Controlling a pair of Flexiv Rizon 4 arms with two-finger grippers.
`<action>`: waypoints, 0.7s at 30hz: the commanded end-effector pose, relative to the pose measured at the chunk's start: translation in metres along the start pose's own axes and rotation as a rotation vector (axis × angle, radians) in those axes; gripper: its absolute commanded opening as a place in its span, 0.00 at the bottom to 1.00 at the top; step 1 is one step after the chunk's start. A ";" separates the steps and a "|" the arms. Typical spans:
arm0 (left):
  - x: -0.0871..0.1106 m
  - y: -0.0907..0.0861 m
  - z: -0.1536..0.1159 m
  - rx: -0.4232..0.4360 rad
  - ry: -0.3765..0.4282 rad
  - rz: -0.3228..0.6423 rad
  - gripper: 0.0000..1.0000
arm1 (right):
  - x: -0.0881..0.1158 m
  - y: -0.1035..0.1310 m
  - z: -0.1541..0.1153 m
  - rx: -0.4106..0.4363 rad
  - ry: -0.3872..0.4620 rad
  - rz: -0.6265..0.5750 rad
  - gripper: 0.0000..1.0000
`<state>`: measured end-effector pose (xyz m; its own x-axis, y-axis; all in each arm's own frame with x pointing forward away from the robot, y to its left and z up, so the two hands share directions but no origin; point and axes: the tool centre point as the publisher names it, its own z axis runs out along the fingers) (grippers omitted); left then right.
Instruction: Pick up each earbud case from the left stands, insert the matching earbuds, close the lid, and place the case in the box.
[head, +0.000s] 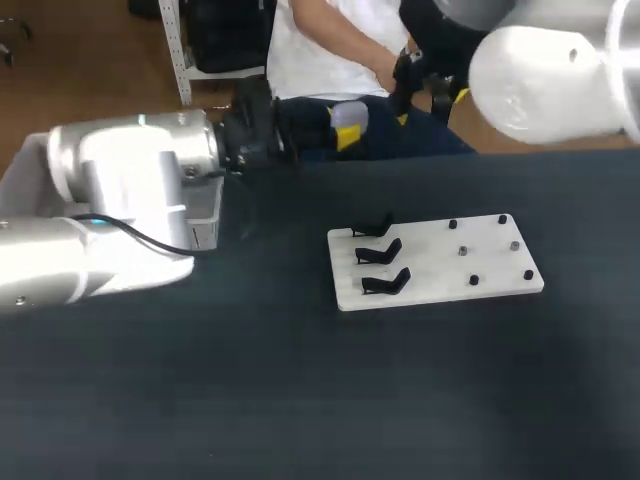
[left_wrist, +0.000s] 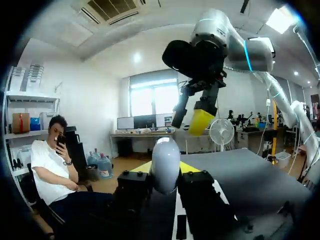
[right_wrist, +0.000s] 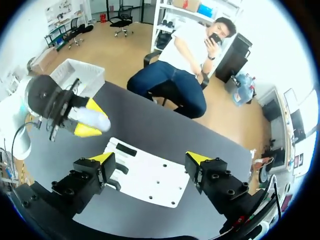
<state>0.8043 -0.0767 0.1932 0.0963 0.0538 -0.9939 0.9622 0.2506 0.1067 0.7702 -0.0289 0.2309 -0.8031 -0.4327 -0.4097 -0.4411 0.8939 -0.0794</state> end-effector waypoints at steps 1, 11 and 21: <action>-0.025 0.016 -0.075 -0.150 0.040 0.053 0.00 | 0.038 -0.008 -0.004 -0.009 -0.068 0.037 1.00; -0.018 0.073 -0.186 -0.355 0.087 0.093 0.00 | 0.077 -0.011 0.001 -0.028 -0.046 0.074 1.00; 0.047 0.085 -0.244 -0.447 0.126 -0.004 0.00 | 0.101 -0.007 0.001 -0.035 -0.044 0.103 1.00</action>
<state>0.8470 0.1654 0.1694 0.0150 0.1756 -0.9844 0.8145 0.5688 0.1138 0.7024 -0.0757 0.1899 -0.8630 -0.3523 -0.3622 -0.3785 0.9256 0.0016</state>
